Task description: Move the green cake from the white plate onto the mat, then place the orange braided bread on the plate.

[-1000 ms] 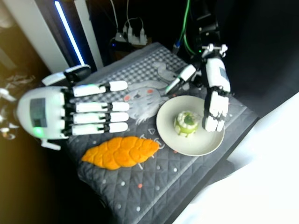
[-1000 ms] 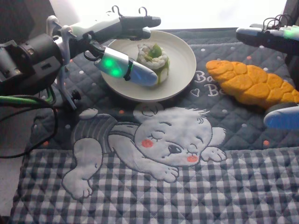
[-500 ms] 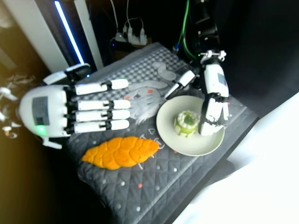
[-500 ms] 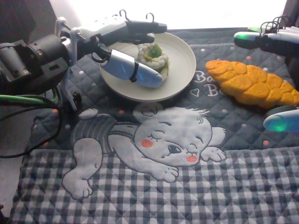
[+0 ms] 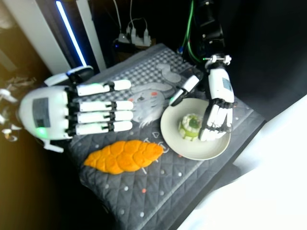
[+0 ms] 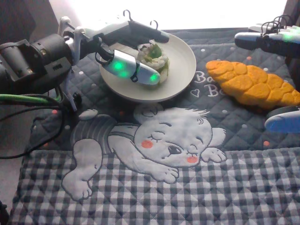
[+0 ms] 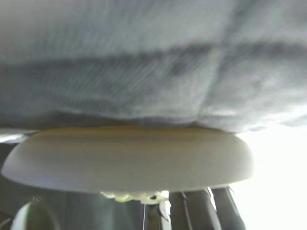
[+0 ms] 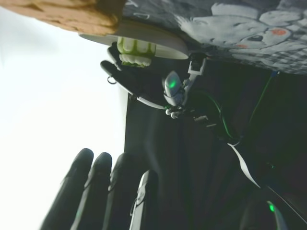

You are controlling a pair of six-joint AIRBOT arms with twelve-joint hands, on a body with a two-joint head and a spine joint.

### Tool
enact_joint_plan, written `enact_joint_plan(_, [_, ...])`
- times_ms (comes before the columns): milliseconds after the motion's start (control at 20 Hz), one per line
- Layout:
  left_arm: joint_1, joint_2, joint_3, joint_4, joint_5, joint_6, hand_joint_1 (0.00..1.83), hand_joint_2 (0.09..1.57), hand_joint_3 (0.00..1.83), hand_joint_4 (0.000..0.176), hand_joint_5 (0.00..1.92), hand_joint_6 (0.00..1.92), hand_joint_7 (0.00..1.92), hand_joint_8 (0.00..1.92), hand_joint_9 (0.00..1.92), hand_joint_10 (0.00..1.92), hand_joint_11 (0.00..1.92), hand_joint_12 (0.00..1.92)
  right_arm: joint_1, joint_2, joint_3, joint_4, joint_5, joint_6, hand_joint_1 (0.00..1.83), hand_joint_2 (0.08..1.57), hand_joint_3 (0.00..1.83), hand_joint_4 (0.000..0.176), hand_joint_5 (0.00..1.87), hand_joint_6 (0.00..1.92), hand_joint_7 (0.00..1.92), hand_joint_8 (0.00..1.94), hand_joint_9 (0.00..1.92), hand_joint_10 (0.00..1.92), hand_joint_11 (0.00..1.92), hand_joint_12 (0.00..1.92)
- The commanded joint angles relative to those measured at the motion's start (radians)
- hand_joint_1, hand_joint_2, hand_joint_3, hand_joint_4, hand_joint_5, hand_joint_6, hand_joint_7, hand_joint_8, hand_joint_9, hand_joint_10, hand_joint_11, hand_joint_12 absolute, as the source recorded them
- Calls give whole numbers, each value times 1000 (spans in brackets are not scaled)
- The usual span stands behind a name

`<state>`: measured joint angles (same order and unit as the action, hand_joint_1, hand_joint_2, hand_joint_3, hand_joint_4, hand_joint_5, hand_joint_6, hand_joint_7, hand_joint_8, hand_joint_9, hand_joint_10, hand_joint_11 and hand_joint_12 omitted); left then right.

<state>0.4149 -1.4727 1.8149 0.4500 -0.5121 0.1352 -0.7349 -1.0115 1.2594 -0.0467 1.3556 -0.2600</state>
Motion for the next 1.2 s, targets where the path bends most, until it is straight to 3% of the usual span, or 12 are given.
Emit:
enact_joint_plan(0, [15, -10, 6, -22, -56, -24, 1063, 953, 0, 78, 908, 17, 993, 25, 862, 56, 336, 1127, 3, 12, 0, 30, 126, 10, 553, 760, 3, 176, 400, 4, 448, 4, 299, 3, 218, 93])
enact_joint_plan(50, [20, -16, 14, -22, -57, -35, 1063, 953, 0, 78, 908, 17, 993, 25, 862, 56, 336, 1127, 3, 12, 0, 30, 127, 10, 553, 760, 3, 176, 400, 4, 448, 4, 299, 3, 218, 93])
enact_joint_plan(100, [24, -22, 23, -22, -62, -49, 1214, 1044, 3, 0, 969, 688, 1148, 593, 953, 72, 413, 1185, 3, 12, 0, 30, 127, 10, 573, 754, 0, 176, 409, 6, 457, 7, 317, 9, 222, 94])
enact_joint_plan(150, [27, -27, 30, -20, -65, -62, 1247, 1097, 1, 0, 922, 927, 1108, 901, 1036, 99, 489, 1231, 3, 12, -1, 30, 128, 10, 572, 751, 0, 176, 413, 6, 467, 9, 332, 14, 226, 95])
enact_joint_plan(500, [22, -22, 45, -20, -119, -117, 1226, 1098, 1, 5, 1003, 847, 1030, 1002, 1068, 112, 533, 1189, 3, 10, -2, 30, 131, 10, 552, 753, 1, 176, 418, 4, 474, 7, 347, 12, 251, 100])
enact_joint_plan(600, [11, -2, 33, -21, -162, -138, 1216, 1107, 1, 27, 1011, 856, 985, 1053, 1057, 110, 494, 1171, 3, 10, -2, 30, 131, 10, 523, 738, 0, 176, 428, 6, 480, 6, 363, 14, 258, 99])
enact_joint_plan(700, [4, 21, 10, -24, -199, -150, 1217, 1113, 1, 6, 1009, 829, 967, 1116, 1003, 121, 334, 1307, 3, 11, -2, 30, 131, 10, 506, 748, 0, 176, 422, 2, 477, 3, 355, 8, 254, 95])
enact_joint_plan(850, [-2, 87, -59, -16, -296, -181, 1220, 1098, 0, 32, 1007, 881, 1026, 971, 1003, 434, 579, 1255, 3, 11, -3, 31, 131, 10, 500, 746, 0, 176, 431, 4, 488, 5, 361, 6, 286, 102])
enact_joint_plan(900, [-2, 113, -91, -9, -322, -182, 1225, 1090, 0, 28, 994, 912, 1072, 883, 1069, 374, 690, 1091, 3, 11, -3, 33, 131, 10, 511, 753, 2, 176, 425, 1, 482, 1, 346, 1, 278, 97])
enact_joint_plan(950, [-3, 137, -118, -4, -349, -182, 1350, 1054, 0, 0, 1025, 848, 1144, 718, 1090, 774, 710, 918, 3, 12, -4, 37, 131, 10, 520, 769, 8, 176, 419, 0, 486, 3, 346, 1, 288, 101])
enact_joint_plan(1100, [-2, 203, -198, 22, -420, -183, 1245, 1072, 2, 0, 1037, 791, 1098, 887, 1011, 413, 508, 1049, 3, 20, -9, 46, 131, 10, 509, 764, 3, 176, 405, 1, 488, 2, 341, 0, 291, 101])
enact_joint_plan(1150, [0, 221, -222, 31, -436, -183, 1229, 1084, 1, 25, 1032, 829, 1054, 934, 959, 312, 437, 1117, 3, 22, -10, 47, 131, 10, 539, 748, 0, 176, 410, 3, 482, 0, 341, 1, 286, 98])
